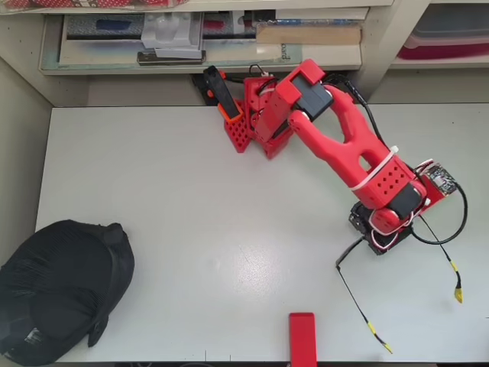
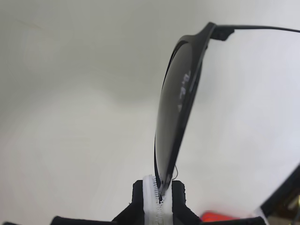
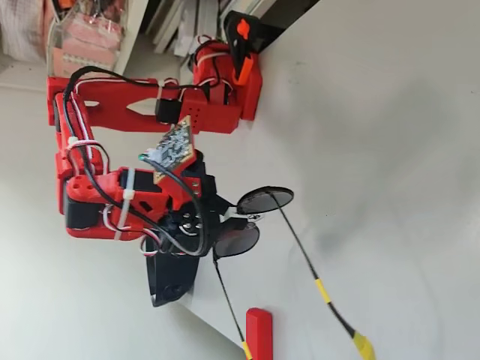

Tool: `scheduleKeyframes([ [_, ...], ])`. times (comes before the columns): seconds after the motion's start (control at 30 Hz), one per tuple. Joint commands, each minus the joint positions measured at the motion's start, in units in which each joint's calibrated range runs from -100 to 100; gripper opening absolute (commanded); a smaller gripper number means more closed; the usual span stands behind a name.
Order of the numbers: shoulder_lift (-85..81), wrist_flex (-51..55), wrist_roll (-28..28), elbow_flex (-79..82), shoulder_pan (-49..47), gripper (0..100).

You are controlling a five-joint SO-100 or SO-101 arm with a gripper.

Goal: Place Meta Rayban sunglasses on black head mold for quality assessment

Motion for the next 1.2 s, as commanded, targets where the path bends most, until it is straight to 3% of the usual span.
scheduleKeyframes([
  [0.0,-11.92,6.74,-6.02,-9.13,0.53,0],
  [0.17,-16.81,10.98,-12.03,-8.68,1.14,0],
  [0.37,-23.14,17.81,-15.49,-8.59,10.94,0],
  [0.93,-49.37,19.72,-15.68,20.71,43.84,0],
  [1.17,-50.89,18.16,-14.98,25.17,62.02,0],
])
